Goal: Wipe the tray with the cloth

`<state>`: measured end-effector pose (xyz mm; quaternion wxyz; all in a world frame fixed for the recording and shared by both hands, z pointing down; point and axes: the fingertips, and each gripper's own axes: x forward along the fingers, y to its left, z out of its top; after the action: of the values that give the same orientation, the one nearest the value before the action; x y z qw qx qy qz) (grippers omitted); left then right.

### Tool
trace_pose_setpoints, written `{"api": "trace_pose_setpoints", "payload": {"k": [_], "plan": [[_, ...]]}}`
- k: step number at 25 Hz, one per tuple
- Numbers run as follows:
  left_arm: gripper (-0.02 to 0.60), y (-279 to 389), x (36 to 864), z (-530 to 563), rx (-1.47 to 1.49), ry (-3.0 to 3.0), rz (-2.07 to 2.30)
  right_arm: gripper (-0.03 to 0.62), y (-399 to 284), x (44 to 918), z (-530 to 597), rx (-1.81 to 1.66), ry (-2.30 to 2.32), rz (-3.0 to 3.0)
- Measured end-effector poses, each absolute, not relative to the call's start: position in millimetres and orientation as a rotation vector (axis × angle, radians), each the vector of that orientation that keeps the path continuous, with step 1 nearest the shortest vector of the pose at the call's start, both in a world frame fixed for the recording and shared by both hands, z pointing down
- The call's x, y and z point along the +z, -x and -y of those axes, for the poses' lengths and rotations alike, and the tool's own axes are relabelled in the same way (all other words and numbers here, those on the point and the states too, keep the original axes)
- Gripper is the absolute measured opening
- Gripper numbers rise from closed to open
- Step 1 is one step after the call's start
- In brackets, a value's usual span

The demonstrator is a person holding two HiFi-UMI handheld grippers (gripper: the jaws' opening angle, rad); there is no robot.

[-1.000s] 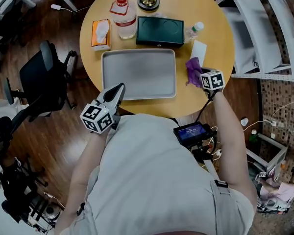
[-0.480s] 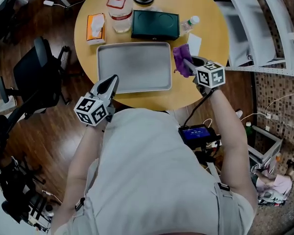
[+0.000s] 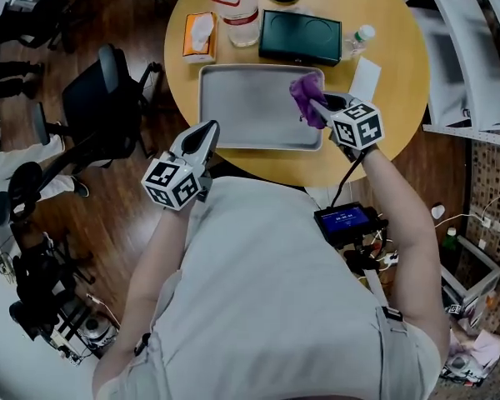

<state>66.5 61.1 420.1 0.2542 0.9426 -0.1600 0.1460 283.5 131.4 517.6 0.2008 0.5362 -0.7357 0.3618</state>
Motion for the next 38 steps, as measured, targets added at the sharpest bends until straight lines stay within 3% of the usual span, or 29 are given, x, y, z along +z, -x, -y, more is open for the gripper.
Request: {"api": "trace_pose_setpoints", "payload": {"k": [6, 17, 32, 36, 38], "plan": [[0.000, -49.4, 424.2, -31.6, 0.377, -2.595, 0.301, 0.069, -224.4, 516.3, -101.3, 1.010, -1.393, 2.027], [0.000, 53.3, 432.7, 35.7, 0.306, -2.581, 0.163, 0.069, -112.8, 536.4, 14.7, 1.312, -1.546, 1.899], [0.000, 131.3, 459.8, 75.9, 0.244, -2.475, 0.322, 0.074, -102.3, 632.3, 66.5, 1.200, -1.413, 1.523], [0.000, 133.3, 461.1, 81.6, 0.258, -2.472, 0.335, 0.106, -92.8, 642.5, 76.3, 1.043, -1.332, 1.504], [0.000, 130.5, 459.3, 81.2, 0.266, -2.481, 0.320, 0.092, -89.0, 647.4, 78.5, 0.959, -1.287, 1.485]]}}
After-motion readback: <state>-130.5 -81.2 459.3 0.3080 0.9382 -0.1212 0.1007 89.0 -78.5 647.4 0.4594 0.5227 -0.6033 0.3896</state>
